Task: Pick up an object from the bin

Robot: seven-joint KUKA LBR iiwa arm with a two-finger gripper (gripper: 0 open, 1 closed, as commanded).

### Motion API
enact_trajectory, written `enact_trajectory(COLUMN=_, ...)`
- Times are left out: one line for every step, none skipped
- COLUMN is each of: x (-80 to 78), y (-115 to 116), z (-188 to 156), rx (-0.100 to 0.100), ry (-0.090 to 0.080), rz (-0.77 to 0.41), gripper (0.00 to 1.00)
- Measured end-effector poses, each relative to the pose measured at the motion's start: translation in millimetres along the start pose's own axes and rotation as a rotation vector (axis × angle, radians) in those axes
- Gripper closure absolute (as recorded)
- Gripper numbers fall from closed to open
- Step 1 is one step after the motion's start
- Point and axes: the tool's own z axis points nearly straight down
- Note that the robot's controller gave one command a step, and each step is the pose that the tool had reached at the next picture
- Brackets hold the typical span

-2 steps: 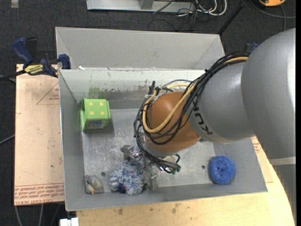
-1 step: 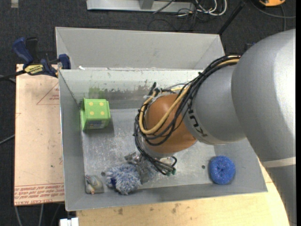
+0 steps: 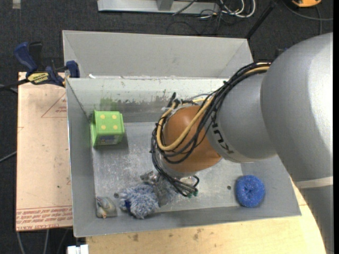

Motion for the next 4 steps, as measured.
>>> enact_trajectory(x=1.1, y=0.2, z=-3.8, rx=0.0, ry=0.004, rz=0.0, gripper=1.0)
enact_trajectory(x=2.6, y=0.7, z=-22.6, rx=-0.002, ry=0.019, rz=0.001, gripper=1.0)
enact_trajectory(x=0.2, y=0.5, z=-37.5, rx=-0.002, ry=0.018, rz=0.001, gripper=1.0)
enact_trajectory(x=0.0, y=0.6, z=-50.0, rx=-0.002, ry=0.019, rz=0.001, gripper=1.0)
